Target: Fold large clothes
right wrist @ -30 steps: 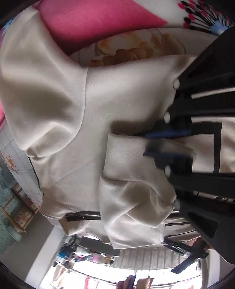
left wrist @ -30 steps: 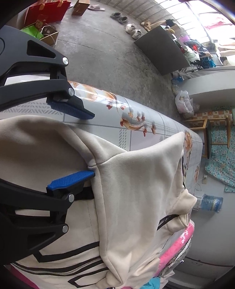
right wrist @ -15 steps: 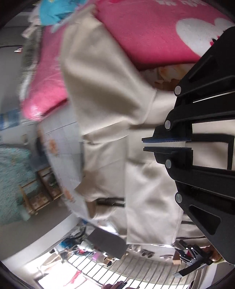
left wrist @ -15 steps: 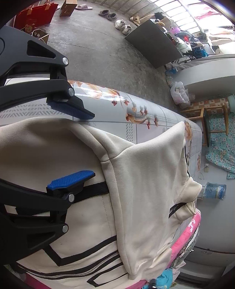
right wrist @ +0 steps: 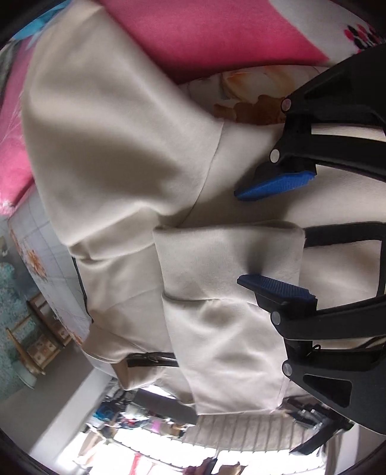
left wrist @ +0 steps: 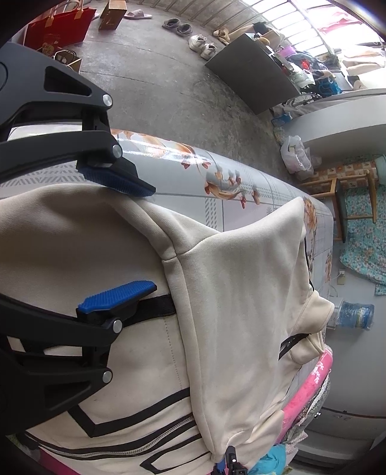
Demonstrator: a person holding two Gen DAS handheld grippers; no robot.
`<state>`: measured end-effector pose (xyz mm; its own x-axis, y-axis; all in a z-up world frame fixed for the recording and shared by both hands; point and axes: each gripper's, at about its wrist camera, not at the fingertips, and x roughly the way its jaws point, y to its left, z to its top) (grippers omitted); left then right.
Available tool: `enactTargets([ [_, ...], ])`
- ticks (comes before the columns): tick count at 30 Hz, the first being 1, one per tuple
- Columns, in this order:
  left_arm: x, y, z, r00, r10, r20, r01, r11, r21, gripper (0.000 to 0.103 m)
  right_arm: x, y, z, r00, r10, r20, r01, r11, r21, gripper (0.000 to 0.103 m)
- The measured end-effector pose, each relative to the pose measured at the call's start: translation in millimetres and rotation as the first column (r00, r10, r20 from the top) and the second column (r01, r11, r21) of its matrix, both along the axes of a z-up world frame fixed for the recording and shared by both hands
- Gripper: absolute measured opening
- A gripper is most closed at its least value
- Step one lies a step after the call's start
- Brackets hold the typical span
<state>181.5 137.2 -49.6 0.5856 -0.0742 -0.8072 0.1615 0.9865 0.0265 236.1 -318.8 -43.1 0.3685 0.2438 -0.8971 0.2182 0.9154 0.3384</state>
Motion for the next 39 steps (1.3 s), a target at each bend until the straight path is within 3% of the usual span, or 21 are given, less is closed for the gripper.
enactTargets([
  [5,-2.2,0.1,-0.7,1.000,0.004,0.015,-0.004,1.000,-0.005,0.057,1.4,20.1,1.2,0.997,0.078,-0.021,-0.080,0.987,-0.143,0.034],
  [7,-2.8,0.7,-0.6,1.000,0.004,0.020,-0.004,1.000,-0.009,0.057,2.4,25.3,3.3,0.995,0.096,-0.033,-0.101,0.974,-0.205,0.023],
  [8,-3.1,1.2,-0.3,1.000,0.005,0.021,-0.005,1.000,-0.012,0.057,3.0,25.6,7.8,0.995,0.092,-0.038,-0.098,0.969,-0.228,0.006],
  [10,-5.1,3.8,1.2,1.000,0.006,0.025,-0.005,1.000,-0.026,0.057,3.4,24.2,22.9,0.996,0.084,-0.014,-0.085,0.977,-0.195,0.006],
  [12,-8.0,8.1,3.4,1.000,0.008,0.028,-0.007,0.999,-0.054,0.057,4.4,28.4,52.5,0.993,0.094,0.065,-0.087,0.991,-0.103,0.005],
  [16,-16.7,15.7,9.5,0.999,0.011,0.040,-0.007,0.995,-0.096,0.057,19.4,68.9,133.5,0.956,0.167,0.241,-0.174,0.985,0.009,0.005],
  [20,-30.8,19.5,16.0,0.998,0.019,0.060,-0.013,0.995,-0.102,0.057,52.5,151.8,199.9,0.887,0.289,0.361,-0.336,0.939,0.074,0.005],
  [22,-38.1,23.4,20.2,0.997,0.038,0.070,-0.030,0.993,-0.112,0.057,72.8,219.4,237.5,0.831,0.365,0.421,-0.448,0.887,0.115,0.005],
  [23,-41.3,25.7,22.2,0.996,0.052,0.073,-0.043,0.992,-0.117,0.056,78.8,252.5,257.0,0.796,0.400,0.455,-0.503,0.855,0.126,0.005],
  [26,-47.9,31.9,28.6,0.991,0.098,0.088,-0.086,0.988,-0.127,0.057,80.2,354.0,326.2,0.642,0.491,0.589,-0.676,0.725,0.132,0.005],
  [29,-47.8,32.7,31.6,0.986,0.135,0.093,-0.123,0.984,-0.130,0.057,70.2,403.7,362.3,0.545,0.523,0.656,-0.757,0.644,0.115,0.005],
  [30,-46.2,32.1,31.5,0.985,0.144,0.094,-0.132,0.983,-0.124,0.057,66.2,409.1,366.5,0.531,0.530,0.661,-0.765,0.635,0.105,0.005],
  [32,-41.4,30.5,30.1,0.984,0.154,0.092,-0.143,0.983,-0.114,0.057,65.0,411.8,364.9,0.524,0.540,0.659,-0.765,0.638,0.087,0.005],
  [33,-37.2,29.0,28.5,0.984,0.157,0.086,-0.147,0.983,-0.111,0.057,67.9,404.5,358.3,0.536,0.535,0.653,-0.756,0.649,0.088,0.005],
  [35,-29.7,26.4,25.6,0.984,0.162,0.079,-0.155,0.983,-0.098,0.057,74.6,386.2,345.1,0.571,0.518,0.637,-0.724,0.684,0.092,0.005],
  [39,-13.2,18.9,16.8,0.982,0.177,0.061,-0.175,0.984,-0.029,0.057,99.4,311.6,308.6,0.685,0.432,0.587,-0.609,0.781,0.137,0.005],
])
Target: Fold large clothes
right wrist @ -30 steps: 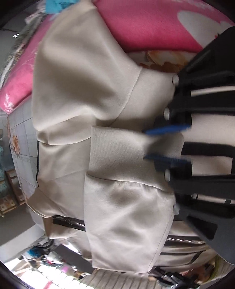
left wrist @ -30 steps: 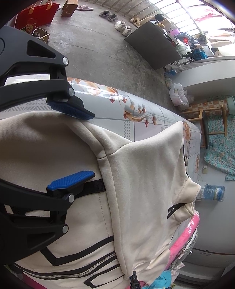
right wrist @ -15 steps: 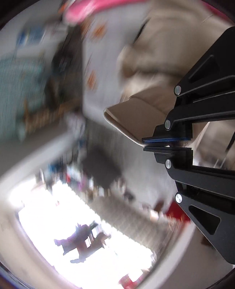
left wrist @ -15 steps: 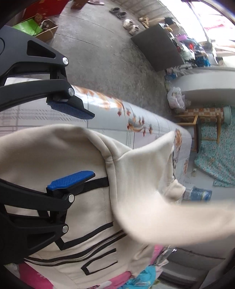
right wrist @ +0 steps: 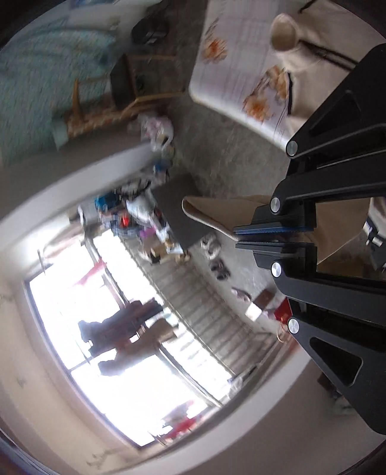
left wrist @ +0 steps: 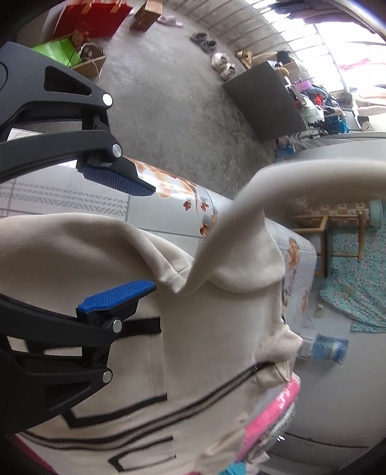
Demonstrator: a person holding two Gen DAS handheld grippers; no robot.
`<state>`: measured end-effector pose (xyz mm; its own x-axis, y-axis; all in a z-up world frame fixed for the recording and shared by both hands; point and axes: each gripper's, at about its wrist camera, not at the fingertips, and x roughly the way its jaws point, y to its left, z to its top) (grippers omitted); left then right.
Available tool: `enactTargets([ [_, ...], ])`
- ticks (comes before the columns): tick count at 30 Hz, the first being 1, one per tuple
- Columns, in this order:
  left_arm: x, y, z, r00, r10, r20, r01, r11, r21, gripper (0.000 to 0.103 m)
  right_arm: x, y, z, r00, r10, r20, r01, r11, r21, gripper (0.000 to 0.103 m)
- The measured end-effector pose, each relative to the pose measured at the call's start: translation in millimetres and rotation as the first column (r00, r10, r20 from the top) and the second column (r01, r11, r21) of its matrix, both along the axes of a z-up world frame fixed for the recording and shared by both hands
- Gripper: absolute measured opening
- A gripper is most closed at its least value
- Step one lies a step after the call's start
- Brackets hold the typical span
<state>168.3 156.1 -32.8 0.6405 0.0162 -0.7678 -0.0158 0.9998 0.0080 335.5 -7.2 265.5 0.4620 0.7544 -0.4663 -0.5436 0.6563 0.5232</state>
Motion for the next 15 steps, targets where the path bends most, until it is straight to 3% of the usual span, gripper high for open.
enactTargets([
  [4,12.8,-6.4,-11.4,0.998,0.034,-0.049,-0.031,0.998,0.063,0.057,8.0,-88.7,-40.2,0.988,-0.146,-0.051,0.145,0.989,-0.026,0.005],
  [8,15.6,-3.3,-14.0,0.996,0.061,-0.061,-0.058,0.997,0.054,0.058,4.0,-173.6,-94.5,0.956,-0.275,-0.099,0.266,0.959,-0.092,0.005],
  [11,17.3,-0.6,-13.7,0.995,0.076,-0.067,-0.072,0.996,0.053,0.058,-4.8,-235.6,-168.6,0.909,-0.381,-0.167,0.343,0.914,-0.219,0.005],
  [15,19.3,0.9,-14.0,0.994,0.085,-0.071,-0.081,0.995,0.051,0.058,-17.0,-283.7,-266.3,0.839,-0.458,-0.293,0.349,0.867,-0.354,0.005],
])
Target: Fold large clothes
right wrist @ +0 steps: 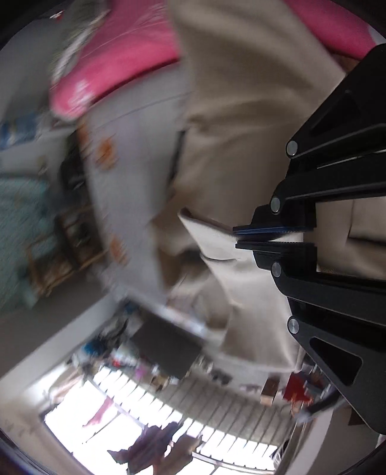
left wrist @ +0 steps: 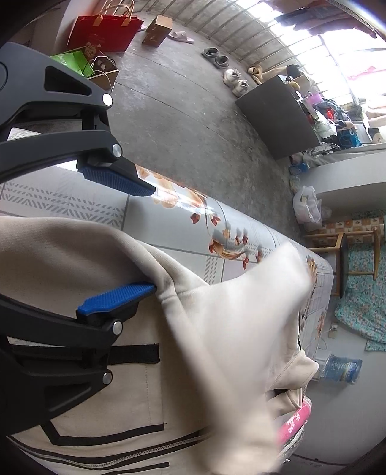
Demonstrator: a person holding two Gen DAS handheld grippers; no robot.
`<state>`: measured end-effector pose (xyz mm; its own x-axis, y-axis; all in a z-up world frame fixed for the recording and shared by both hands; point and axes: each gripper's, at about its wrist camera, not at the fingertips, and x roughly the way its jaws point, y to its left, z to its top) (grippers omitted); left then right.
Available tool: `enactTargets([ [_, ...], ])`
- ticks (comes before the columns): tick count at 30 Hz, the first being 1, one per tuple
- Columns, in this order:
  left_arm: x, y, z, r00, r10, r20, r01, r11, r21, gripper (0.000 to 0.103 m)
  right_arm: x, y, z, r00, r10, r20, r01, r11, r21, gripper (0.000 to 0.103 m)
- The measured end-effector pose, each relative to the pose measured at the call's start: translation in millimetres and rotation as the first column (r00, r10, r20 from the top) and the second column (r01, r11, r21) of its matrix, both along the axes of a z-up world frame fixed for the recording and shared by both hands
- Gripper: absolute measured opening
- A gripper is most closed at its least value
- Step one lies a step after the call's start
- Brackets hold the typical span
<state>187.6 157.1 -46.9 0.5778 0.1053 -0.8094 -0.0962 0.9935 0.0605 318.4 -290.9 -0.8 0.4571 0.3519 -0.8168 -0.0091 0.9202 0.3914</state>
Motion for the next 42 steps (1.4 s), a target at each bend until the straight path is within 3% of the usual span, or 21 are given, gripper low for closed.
enactTargets([
  [2,0.3,2.8,1.0,1.000,0.009,-0.003,-0.009,1.000,-0.001,0.058,-3.9,-13.5,-29.4,0.999,-0.020,-0.042,0.019,0.999,-0.030,0.005],
  [4,2.0,4.2,1.7,1.000,0.015,-0.008,-0.015,1.000,-0.004,0.058,-4.8,-24.6,-35.1,0.999,-0.028,-0.039,0.028,1.000,0.001,0.005],
  [10,4.1,-0.6,2.3,1.000,0.022,-0.015,-0.022,1.000,0.019,0.058,-17.6,-24.8,-3.5,0.999,-0.023,0.049,0.023,1.000,0.015,0.005],
  [16,3.8,-2.9,0.1,1.000,0.023,-0.014,-0.023,0.999,0.023,0.058,-15.3,-23.1,-40.4,0.997,-0.043,-0.060,0.039,0.997,-0.059,0.005],
  [22,3.0,-2.6,-0.5,1.000,0.009,-0.008,-0.009,1.000,0.022,0.058,-23.8,-13.3,-28.4,0.999,-0.046,-0.007,0.044,0.991,-0.125,0.005],
  [25,2.1,-0.8,0.6,1.000,-0.013,-0.004,0.013,1.000,0.008,0.058,-18.1,-7.8,-38.0,0.999,-0.035,-0.030,0.029,0.981,-0.191,0.005],
  [27,-1.3,-0.1,7.0,1.000,-0.031,-0.002,0.031,1.000,-0.004,0.058,-18.7,-9.6,-36.7,0.999,-0.043,-0.028,0.036,0.972,-0.232,0.011],
  [29,-8.4,-0.7,21.8,0.999,-0.050,0.017,0.050,0.999,-0.001,0.058,-25.8,-8.3,-19.8,0.998,-0.059,0.013,0.060,0.946,-0.318,0.011],
  [33,-20.2,-7.8,61.2,0.990,-0.122,0.072,0.121,0.993,0.014,0.059,-34.2,10.8,6.7,0.997,0.026,0.076,-0.002,0.952,-0.308,0.014],
  [35,-15.6,-15.0,73.1,0.986,-0.148,0.080,0.148,0.989,0.008,0.060,-30.0,27.4,5.3,0.993,0.085,0.076,-0.059,0.953,-0.296,0.016],
  [38,6.0,-34.2,82.7,0.982,-0.171,0.074,0.174,0.984,-0.040,0.060,-18.5,55.7,-17.8,0.984,0.177,0.031,-0.156,0.928,-0.337,0.027],
  [40,23.7,-51.9,81.6,0.981,-0.190,0.050,0.193,0.979,-0.065,0.060,-12.8,60.3,-33.0,0.983,0.185,-0.004,-0.173,0.911,-0.373,0.028],
  [42,39.1,-68.8,76.6,0.980,-0.198,0.009,0.198,0.976,-0.089,0.065,-15.7,52.1,-35.6,0.986,0.166,0.009,-0.152,0.919,-0.363,0.039],
])
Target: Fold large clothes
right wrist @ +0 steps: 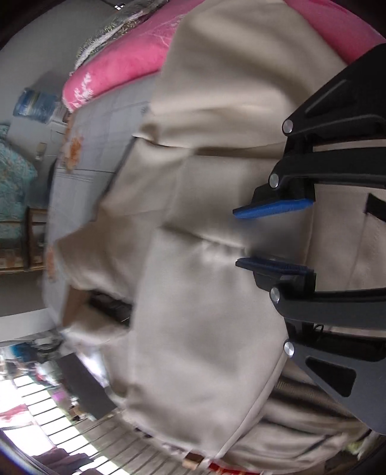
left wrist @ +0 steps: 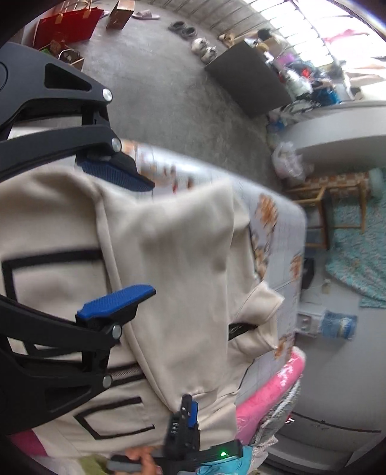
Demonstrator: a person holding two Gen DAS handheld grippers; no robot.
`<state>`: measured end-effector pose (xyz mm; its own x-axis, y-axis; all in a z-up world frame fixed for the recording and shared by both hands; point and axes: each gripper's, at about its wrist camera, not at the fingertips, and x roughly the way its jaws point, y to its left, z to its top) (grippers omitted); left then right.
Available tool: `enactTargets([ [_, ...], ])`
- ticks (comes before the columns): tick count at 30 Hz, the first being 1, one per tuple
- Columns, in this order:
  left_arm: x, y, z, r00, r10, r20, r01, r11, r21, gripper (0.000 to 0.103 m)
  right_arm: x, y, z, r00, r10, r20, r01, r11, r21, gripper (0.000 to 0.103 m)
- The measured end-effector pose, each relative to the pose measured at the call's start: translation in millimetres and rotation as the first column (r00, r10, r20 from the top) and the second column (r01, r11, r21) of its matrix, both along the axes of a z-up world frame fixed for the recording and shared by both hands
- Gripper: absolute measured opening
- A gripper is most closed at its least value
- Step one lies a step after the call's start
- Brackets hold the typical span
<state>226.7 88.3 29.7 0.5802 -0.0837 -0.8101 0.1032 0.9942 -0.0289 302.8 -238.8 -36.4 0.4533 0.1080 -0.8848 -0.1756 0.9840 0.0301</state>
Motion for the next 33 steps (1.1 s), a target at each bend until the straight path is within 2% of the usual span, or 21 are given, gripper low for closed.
enactTargets([
  [2,10.2,-14.6,-7.1,0.999,-0.014,-0.029,0.013,1.000,-0.021,0.066,-3.6,-7.4,6.3,0.999,-0.044,-0.007,0.045,0.999,0.019,0.041],
  [4,21.7,-34.9,-17.2,0.998,-0.031,-0.047,0.030,1.000,-0.007,0.071,-11.7,-4.6,13.6,0.999,-0.031,0.015,0.031,0.999,0.017,0.041],
  [6,32.3,-54.5,-30.2,0.998,-0.034,-0.053,0.036,0.998,0.045,0.074,-21.2,-2.4,18.4,0.999,-0.018,0.028,0.018,1.000,-0.006,0.042],
  [10,49.4,-76.5,-57.9,0.997,-0.022,-0.068,0.029,0.993,0.116,0.080,-43.1,-21.3,30.2,0.998,-0.059,0.021,0.058,0.997,0.049,0.045],
  [13,57.7,-82.5,-76.2,0.996,-0.002,-0.089,0.015,0.989,0.150,0.083,-62.0,-57.7,44.9,0.991,-0.130,0.030,0.125,0.984,0.126,0.055],
  [15,55.6,-80.9,-75.6,0.998,0.017,-0.058,-0.008,0.987,0.158,0.090,-70.7,-92.2,52.1,0.980,-0.196,0.040,0.187,0.969,0.162,0.064],
  [19,54.9,-73.7,-74.2,0.997,0.042,-0.065,-0.033,0.991,0.133,0.095,-83.9,-174.5,65.2,0.927,-0.373,0.033,0.360,0.912,0.196,0.064],
  [20,55.5,-72.4,-75.1,0.996,0.050,-0.069,-0.041,0.992,0.117,0.095,-85.8,-197.1,67.3,0.907,-0.421,0.027,0.405,0.888,0.218,0.064],
  [23,53.8,-68.3,-78.0,0.995,0.075,-0.073,-0.069,0.995,0.073,0.096,-91.4,-271.1,69.1,0.811,-0.586,-0.002,0.559,0.773,0.300,0.064],
  [26,53.6,-65.4,-79.7,0.993,0.083,-0.079,-0.078,0.995,0.058,0.096,-97.7,-346.2,58.1,0.668,-0.740,-0.077,0.695,0.584,0.420,0.064],
  [29,57.0,-64.6,-81.7,0.993,0.080,-0.086,-0.075,0.996,0.056,0.096,-101.3,-385.8,43.1,0.569,-0.809,-0.146,0.753,0.442,0.488,0.064],
  [31,57.6,-63.7,-81.9,0.993,0.074,-0.090,-0.070,0.996,0.053,0.096,-102.9,-407.9,28.7,0.495,-0.845,-0.203,0.780,0.328,0.533,0.064],
  [32,58.0,-64.1,-82.5,0.993,0.072,-0.092,-0.068,0.996,0.053,0.096,-103.4,-412.4,24.2,0.475,-0.852,-0.220,0.785,0.297,0.544,0.064],
  [33,59.0,-65.3,-83.3,0.993,0.071,-0.094,-0.067,0.996,0.053,0.096,-103.1,-418.4,16.9,0.445,-0.861,-0.247,0.789,0.247,0.562,0.064],
])
